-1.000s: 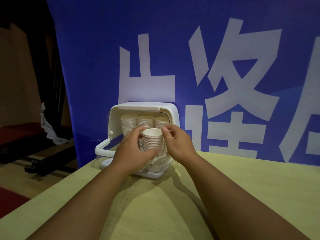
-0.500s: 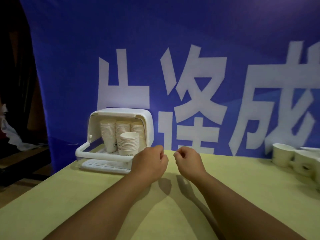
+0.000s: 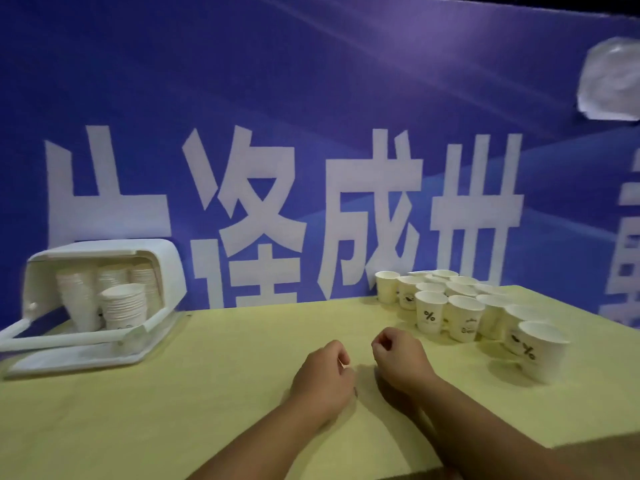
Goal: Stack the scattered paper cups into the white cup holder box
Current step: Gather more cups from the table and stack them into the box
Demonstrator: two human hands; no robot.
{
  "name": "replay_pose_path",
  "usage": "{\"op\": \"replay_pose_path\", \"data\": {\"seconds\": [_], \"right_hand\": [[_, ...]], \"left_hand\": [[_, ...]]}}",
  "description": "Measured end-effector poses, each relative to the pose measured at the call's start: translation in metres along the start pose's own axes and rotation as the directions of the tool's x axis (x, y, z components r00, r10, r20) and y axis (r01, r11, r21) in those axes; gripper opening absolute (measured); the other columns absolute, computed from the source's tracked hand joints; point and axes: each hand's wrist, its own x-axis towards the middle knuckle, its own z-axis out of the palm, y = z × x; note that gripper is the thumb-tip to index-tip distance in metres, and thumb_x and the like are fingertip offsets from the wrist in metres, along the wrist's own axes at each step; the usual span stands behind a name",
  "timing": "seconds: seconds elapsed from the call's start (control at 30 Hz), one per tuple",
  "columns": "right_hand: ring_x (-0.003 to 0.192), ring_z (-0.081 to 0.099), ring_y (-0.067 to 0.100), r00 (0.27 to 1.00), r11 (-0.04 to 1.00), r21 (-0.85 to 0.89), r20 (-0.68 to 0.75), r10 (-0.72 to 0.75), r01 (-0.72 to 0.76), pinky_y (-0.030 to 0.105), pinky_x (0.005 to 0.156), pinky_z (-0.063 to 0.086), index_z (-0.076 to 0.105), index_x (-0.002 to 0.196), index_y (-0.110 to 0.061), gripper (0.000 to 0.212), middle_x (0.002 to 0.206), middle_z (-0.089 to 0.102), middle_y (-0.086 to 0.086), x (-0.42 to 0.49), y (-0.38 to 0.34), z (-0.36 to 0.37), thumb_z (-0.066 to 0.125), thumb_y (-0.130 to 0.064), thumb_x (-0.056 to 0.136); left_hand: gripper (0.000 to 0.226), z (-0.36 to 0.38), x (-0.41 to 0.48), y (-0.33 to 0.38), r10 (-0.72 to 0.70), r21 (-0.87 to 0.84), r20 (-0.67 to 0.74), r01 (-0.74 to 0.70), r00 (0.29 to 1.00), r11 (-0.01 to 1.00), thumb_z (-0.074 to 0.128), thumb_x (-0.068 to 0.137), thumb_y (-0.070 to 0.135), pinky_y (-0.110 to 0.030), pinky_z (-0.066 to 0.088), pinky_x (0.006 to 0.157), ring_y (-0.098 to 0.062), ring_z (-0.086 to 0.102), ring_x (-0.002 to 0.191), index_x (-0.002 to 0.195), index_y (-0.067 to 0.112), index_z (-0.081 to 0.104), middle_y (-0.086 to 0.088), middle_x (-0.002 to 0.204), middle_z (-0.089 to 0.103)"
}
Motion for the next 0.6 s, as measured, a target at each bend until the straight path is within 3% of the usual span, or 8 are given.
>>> {"op": "replay_pose_path", "data": {"seconds": [0.13,0.2,0.23,0.3,0.37,0.47,0.6], "right_hand": [[0.08,0.062,0.009,0.994,0.996,-0.017,-0.056,0.09,-0.091,0.031,0.078,0.055,0.064,0.107,-0.021,0.014,0.088,0.069,-0.002,-0.013,0.044,-0.049,0.059,-0.017,0.095],[0.077,0.064,0.011,0.985,0.992,-0.006,-0.119,0.123,-0.124,0.028,0.067,0.052,0.048,0.128,-0.023,0.035,0.085,0.07,0.001,-0.017,0.06,-0.065,0.061,-0.018,0.095],[0.082,0.066,0.014,0.977,0.99,0.009,-0.164,0.138,-0.138,0.029,0.07,0.054,0.037,0.138,-0.025,0.05,0.093,0.071,0.004,-0.02,0.067,-0.072,0.062,-0.019,0.095],[0.104,0.066,0.022,0.948,0.988,0.032,-0.278,0.153,-0.15,0.039,0.091,0.056,0.012,0.152,-0.034,0.079,0.126,0.066,0.007,-0.025,0.08,-0.085,0.064,-0.023,0.094],[0.111,0.061,0.024,0.918,0.985,0.09,-0.357,0.173,-0.15,0.04,0.095,0.05,-0.005,0.154,-0.041,0.092,0.141,0.055,0.005,-0.03,0.09,-0.1,0.064,-0.021,0.096],[0.084,0.055,0.016,0.87,0.949,0.234,-0.398,0.29,-0.21,0.037,0.083,0.051,-0.008,0.154,-0.04,0.091,0.114,0.056,0.004,-0.028,0.102,-0.115,0.06,-0.019,0.097],[0.08,0.059,0.024,0.801,0.92,0.324,-0.479,0.359,-0.219,0.041,0.08,0.054,0.012,0.15,-0.026,0.072,0.095,0.057,0.001,-0.019,0.111,-0.114,0.055,-0.014,0.094]], "left_hand": [[0.027,0.027,0.004,0.031,0.025,-0.036,0.07,-0.022,0.997,0.999,0.058,0.093,0.029,-0.031,0.053,0.078,-0.008,0.06,0.086,0.119,0.033,0.053,0.011,0.096,0.062],[0.044,0.042,0.007,0.047,0.047,-0.032,0.102,-0.044,0.994,0.999,0.058,0.093,0.033,-0.031,0.051,0.08,-0.007,0.06,0.092,0.135,0.036,0.044,0.015,0.103,0.061],[0.053,0.05,0.008,0.056,0.07,-0.004,0.131,-0.07,0.989,0.998,0.057,0.093,0.035,-0.031,0.049,0.082,-0.008,0.06,0.098,0.143,0.038,0.038,0.016,0.109,0.059],[0.066,0.067,0.011,0.074,0.122,0.057,0.188,-0.135,0.975,0.989,0.057,0.094,0.038,-0.032,0.049,0.091,-0.012,0.059,0.112,0.153,0.042,0.027,0.014,0.124,0.058],[0.075,0.085,0.015,0.091,0.165,0.132,0.244,-0.201,0.956,0.971,0.057,0.095,0.04,-0.036,0.05,0.098,-0.016,0.058,0.122,0.158,0.043,0.016,0.01,0.136,0.057],[0.084,0.103,0.027,0.11,0.204,0.205,0.301,-0.272,0.931,0.94,0.056,0.096,0.04,-0.04,0.05,0.102,-0.02,0.058,0.126,0.161,0.045,0.004,0.005,0.144,0.055],[0.097,0.122,0.051,0.133,0.242,0.191,0.325,-0.314,0.914,0.93,0.06,0.092,0.028,-0.038,0.052,0.096,-0.022,0.057,0.125,0.159,0.049,-0.007,0.001,0.151,0.05]]}}
